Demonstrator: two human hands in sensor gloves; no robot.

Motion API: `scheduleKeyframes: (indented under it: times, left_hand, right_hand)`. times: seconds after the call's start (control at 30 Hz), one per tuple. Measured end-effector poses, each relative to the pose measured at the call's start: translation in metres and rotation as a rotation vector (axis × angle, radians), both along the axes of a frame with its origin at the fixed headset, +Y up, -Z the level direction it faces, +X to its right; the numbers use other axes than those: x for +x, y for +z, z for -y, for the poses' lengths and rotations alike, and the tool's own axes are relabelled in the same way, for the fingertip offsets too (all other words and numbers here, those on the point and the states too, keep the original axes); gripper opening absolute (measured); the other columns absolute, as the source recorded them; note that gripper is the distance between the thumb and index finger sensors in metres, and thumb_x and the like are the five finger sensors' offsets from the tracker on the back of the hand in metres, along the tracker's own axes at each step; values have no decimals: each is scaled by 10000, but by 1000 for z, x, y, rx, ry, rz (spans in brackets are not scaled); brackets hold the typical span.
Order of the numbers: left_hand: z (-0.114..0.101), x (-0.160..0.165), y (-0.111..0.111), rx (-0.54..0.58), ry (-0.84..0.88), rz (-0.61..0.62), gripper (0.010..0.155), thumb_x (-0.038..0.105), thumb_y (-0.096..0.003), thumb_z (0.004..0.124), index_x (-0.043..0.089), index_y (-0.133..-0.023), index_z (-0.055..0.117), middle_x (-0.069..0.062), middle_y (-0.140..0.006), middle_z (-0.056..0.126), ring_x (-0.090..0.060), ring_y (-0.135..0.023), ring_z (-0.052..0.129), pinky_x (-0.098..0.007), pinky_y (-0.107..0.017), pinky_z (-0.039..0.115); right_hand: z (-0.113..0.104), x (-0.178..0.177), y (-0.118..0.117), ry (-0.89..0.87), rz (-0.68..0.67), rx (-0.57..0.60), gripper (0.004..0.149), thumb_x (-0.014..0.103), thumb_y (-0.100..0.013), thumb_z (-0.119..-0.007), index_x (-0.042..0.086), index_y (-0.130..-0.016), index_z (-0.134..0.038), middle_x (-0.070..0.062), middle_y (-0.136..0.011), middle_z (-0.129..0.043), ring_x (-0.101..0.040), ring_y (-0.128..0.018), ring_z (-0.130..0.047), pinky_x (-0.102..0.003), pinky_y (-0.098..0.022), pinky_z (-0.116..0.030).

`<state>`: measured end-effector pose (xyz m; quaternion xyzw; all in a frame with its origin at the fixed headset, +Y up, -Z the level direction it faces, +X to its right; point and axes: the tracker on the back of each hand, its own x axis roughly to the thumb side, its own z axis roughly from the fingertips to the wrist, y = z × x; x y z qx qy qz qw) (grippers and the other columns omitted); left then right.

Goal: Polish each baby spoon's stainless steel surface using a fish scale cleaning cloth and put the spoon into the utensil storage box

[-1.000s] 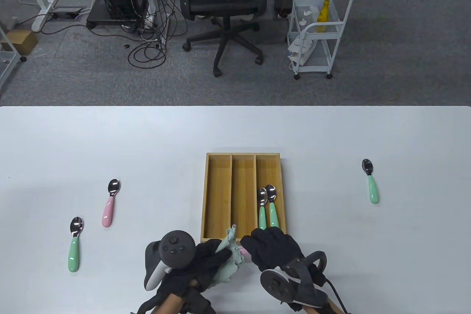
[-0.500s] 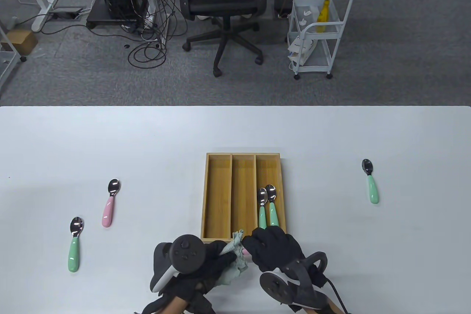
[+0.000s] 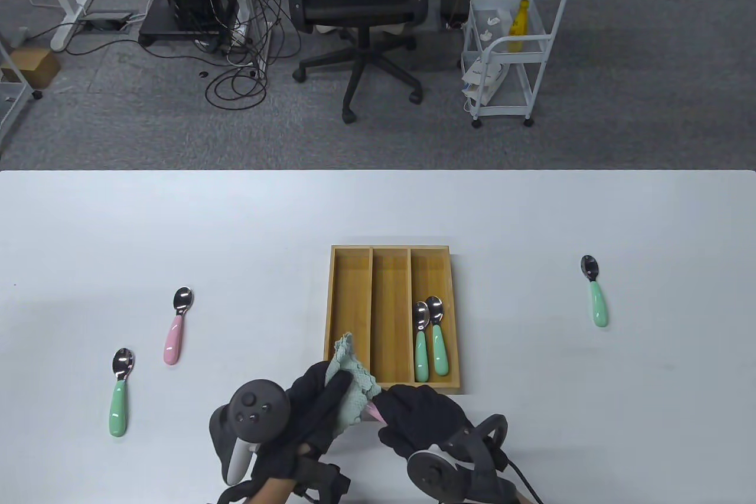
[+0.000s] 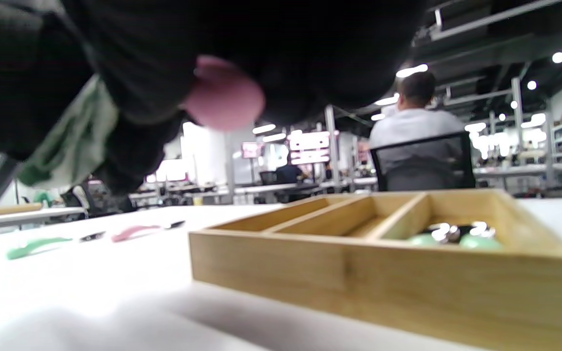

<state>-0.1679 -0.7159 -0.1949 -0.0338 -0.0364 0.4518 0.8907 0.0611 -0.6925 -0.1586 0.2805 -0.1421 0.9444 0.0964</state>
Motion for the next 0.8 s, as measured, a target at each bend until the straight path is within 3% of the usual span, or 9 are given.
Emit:
scheduleKeyframes:
  times: [0.13, 0.33, 0.8]
  left_hand:
    - [1, 4, -3, -46, 26, 75, 489, 457, -570, 683, 163, -951, 766, 16, -589, 994, -160, -511, 1039, -427, -489, 905]
    - [4, 16, -5, -67, -80, 182, 484, 441, -551, 730, 146, -929, 801, -2, -550, 1011, -183, -472, 1049, -447, -457, 909]
    - [14, 34, -4, -153, -176, 336, 501, 436, -546, 739, 113, -923, 812, -7, -545, 1013, -203, -462, 1051, -462, -447, 908]
  right_hand:
    - [-2, 8, -3, 43, 16, 34, 537, 389, -488, -848, 224, -991, -761, -27, -974, -819, -208, -782, -923, -409, -592, -821]
    - [-3, 15, -7, 122, 49, 83, 505, 349, -489, -856, 270, -979, -769, -1, -1008, -797, -239, -861, -885, -454, -633, -793]
    - [-2, 16, -8, 184, 59, 118, 497, 324, -484, -869, 316, -969, -761, 33, -1039, -767, -252, -945, -823, -456, -657, -777]
